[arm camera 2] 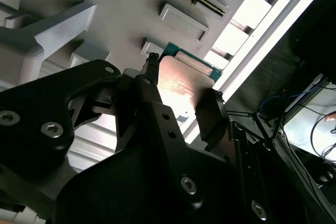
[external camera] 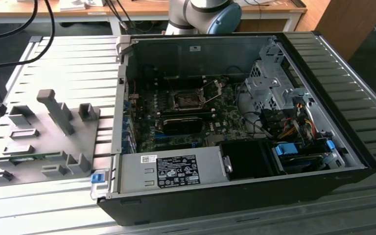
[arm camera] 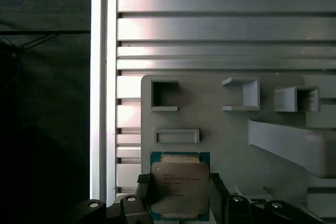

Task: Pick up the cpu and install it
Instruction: 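Pick up the cpu and move it towards the insertion slot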

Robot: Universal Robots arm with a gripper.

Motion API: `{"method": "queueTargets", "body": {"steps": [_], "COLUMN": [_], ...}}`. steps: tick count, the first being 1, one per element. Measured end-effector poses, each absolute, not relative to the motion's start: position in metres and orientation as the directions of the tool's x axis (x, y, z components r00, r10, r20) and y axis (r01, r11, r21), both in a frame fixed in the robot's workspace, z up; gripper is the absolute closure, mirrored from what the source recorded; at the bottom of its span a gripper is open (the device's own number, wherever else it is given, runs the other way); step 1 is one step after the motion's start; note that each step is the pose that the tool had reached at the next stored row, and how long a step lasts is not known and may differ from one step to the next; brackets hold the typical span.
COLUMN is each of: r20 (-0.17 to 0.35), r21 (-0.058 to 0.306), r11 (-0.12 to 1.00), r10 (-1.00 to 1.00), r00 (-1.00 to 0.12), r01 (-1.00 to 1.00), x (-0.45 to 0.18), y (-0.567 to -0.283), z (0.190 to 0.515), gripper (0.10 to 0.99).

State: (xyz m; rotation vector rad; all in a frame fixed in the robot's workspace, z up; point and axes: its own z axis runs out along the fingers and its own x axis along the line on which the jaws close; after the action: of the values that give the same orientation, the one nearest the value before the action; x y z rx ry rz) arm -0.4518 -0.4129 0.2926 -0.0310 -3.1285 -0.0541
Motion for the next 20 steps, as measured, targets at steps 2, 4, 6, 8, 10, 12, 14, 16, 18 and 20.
{"method": "queueTargets", "body": {"steps": [2, 4, 6, 8, 10, 12, 14, 16, 18, 20], "r20": [0.013, 0.013, 0.013, 0.013, 0.013, 0.013, 0.013, 0.013, 0.013, 0.013], "r21": [0.034, 0.034, 0.034, 0.034, 0.035, 0.035, 0.035, 0.035, 0.035, 0.035], "r11": [0.999, 0.999, 0.999, 0.999, 0.999, 0.999, 0.999, 0.999, 0.999, 0.999], "r10": [0.02, 0.02, 0.02, 0.02, 0.02, 0.02, 0.02, 0.02, 0.02, 0.02], "r00": [-1.0, -1.0, -1.0, -1.0, -1.0, -1.0, -1.0, -1.0, -1.0, -1.0], "r01": [0.02, 0.02, 0.02, 0.02, 0.02, 0.02, 0.02, 0.02, 0.02, 0.02], "x": [-0.452, -0.452, -0.452, -0.452, -0.452, -0.452, -0.452, -0.452, -0.452, -0.452], "y": [-0.413, -0.413, -0.413, -0.413, -0.413, -0.413, -0.413, -0.413, -0.413, -0.413], "z": [0.294, 0.296, 0.298, 0.299, 0.301, 0.303, 0.305, 0.308, 0.311, 0.313], "gripper": [0.553, 0.553, 0.553, 0.553, 0.553, 0.553, 0.553, 0.553, 0.553, 0.553]}}
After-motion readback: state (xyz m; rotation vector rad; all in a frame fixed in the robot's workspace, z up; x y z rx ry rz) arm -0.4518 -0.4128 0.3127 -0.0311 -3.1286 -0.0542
